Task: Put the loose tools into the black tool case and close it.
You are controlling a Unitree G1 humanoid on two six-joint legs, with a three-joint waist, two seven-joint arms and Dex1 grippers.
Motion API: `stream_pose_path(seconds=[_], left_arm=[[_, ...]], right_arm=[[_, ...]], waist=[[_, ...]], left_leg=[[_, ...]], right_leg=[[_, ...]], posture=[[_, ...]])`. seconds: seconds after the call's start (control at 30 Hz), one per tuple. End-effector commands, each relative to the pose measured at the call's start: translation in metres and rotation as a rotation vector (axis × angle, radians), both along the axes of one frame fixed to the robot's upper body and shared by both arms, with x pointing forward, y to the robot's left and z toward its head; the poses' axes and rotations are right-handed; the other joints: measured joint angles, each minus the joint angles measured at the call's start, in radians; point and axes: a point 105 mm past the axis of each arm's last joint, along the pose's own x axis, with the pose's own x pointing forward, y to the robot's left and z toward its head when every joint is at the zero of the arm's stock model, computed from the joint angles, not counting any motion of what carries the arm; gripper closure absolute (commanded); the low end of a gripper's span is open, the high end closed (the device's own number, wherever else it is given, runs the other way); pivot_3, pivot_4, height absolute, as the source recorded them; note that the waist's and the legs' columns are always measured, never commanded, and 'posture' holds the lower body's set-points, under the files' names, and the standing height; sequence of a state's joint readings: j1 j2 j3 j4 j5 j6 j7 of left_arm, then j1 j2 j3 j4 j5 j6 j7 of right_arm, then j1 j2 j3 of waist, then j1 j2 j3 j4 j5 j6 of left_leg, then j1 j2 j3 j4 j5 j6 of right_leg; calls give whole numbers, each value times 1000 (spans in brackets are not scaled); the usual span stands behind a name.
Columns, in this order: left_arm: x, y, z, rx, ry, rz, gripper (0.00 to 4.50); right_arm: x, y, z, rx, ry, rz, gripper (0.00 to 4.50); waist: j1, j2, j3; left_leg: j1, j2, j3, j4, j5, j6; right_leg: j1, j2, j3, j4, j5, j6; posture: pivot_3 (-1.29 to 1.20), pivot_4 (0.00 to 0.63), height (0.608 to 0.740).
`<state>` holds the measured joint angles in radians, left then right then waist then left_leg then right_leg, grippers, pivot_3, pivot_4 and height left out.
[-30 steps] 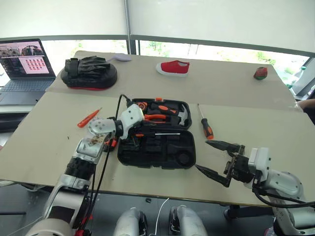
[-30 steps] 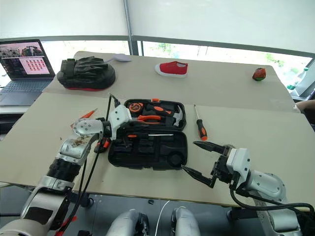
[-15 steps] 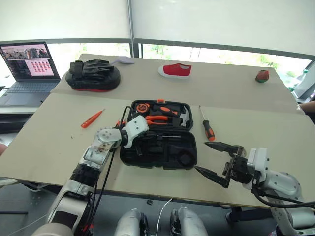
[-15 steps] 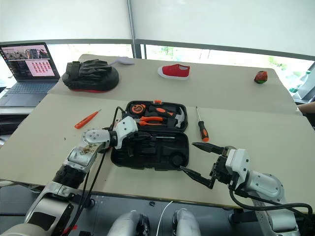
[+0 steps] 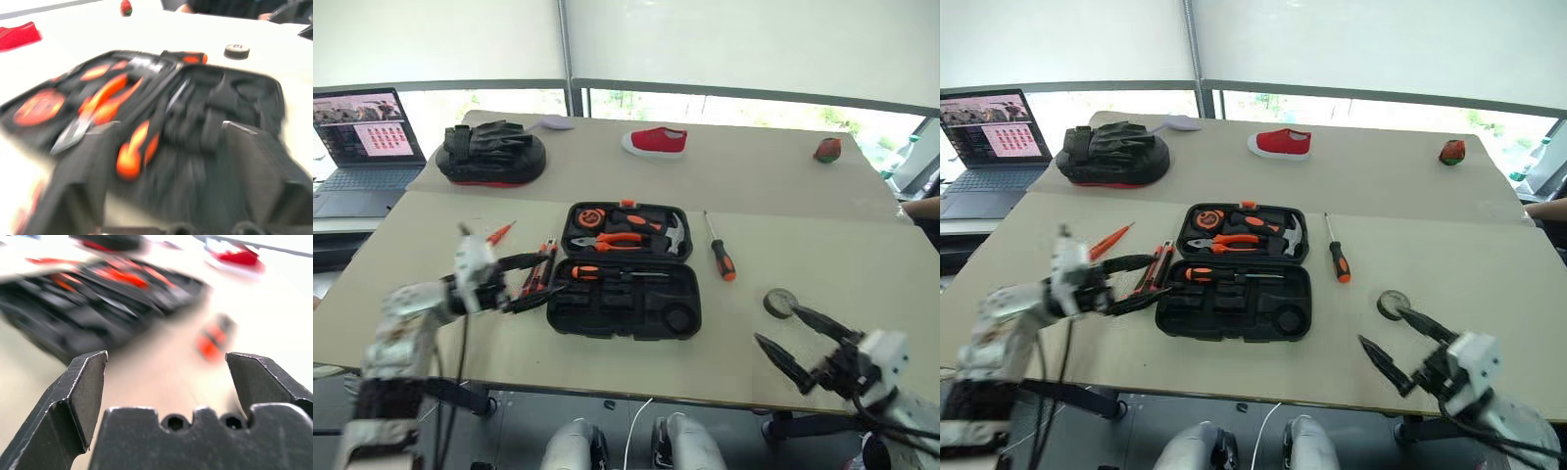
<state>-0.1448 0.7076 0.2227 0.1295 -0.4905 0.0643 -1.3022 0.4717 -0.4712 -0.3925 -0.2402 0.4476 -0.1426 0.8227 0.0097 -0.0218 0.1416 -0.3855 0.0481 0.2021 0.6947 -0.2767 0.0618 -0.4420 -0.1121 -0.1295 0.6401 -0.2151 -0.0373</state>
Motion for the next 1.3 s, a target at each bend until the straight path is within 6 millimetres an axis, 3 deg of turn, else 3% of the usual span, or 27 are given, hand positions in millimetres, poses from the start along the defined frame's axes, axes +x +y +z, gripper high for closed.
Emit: stream_pose_path(seconds=[0.03,0.17,0.27,0.33,0.4,0.53,0.73,0.9,1.07,1.3], left_arm=[[-16,19,-11,12,0,30,38],[-21,22,-9,0,-44,43,38],[-14,3,12,-74,-125,4,38],[-13,-11,23,-113,-146,-40,38],[-10,-23,33,-155,-158,-71,38],[-10,-45,46,-192,-187,-128,38],[-6,-66,46,-202,-202,-156,38],[-10,-73,40,-203,-200,-160,38],[-12,-73,39,-202,-193,-158,38],[-12,-71,38,-202,-192,-157,0]], right_arm=[[-8,-17,-2,-76,-40,-93,0],[1,-17,5,-70,-55,-113,0],[37,-9,34,-32,-96,-135,0],[60,8,52,-64,-110,-75,0],[85,15,58,-194,-47,-75,0],[121,28,72,-153,72,-108,0],[147,50,53,-171,382,-78,0],[161,67,44,-155,490,-96,0],[175,65,37,-133,498,-182,0],[177,62,37,-105,450,-233,2319]], waist=[[1,3,0],[3,4,1],[-2,4,1],[-10,4,1],[-19,5,1],[-21,4,1],[-20,4,1],[-24,4,1],[-23,4,1],[-24,4,1]], left_leg=[[1,0,0,0,-3,3],[0,0,0,0,-6,7],[-1,0,0,-1,-5,5],[-4,0,2,0,-1,-1],[-5,-1,2,0,0,-3],[-6,0,2,-2,4,-3],[-12,0,2,0,8,3],[-13,0,2,1,8,4],[-13,0,2,1,8,4],[-13,0,3,1,8,3]], right_leg=[[-1,0,0,0,0,0],[-4,-1,1,-1,0,0],[-6,-1,2,0,0,0],[-8,-1,4,1,1,0],[-9,0,5,2,2,-1],[-11,3,4,4,4,2],[-14,5,3,5,6,-3],[-15,4,2,4,5,3],[-15,5,2,5,5,3],[-15,5,2,5,5,3]], posture=[[0,150,740],[0,150,740],[0,150,740],[0,150,740],[0,150,740],[0,150,740],[0,150,740],[0,150,740],[0,150,740],[0,150,740]])
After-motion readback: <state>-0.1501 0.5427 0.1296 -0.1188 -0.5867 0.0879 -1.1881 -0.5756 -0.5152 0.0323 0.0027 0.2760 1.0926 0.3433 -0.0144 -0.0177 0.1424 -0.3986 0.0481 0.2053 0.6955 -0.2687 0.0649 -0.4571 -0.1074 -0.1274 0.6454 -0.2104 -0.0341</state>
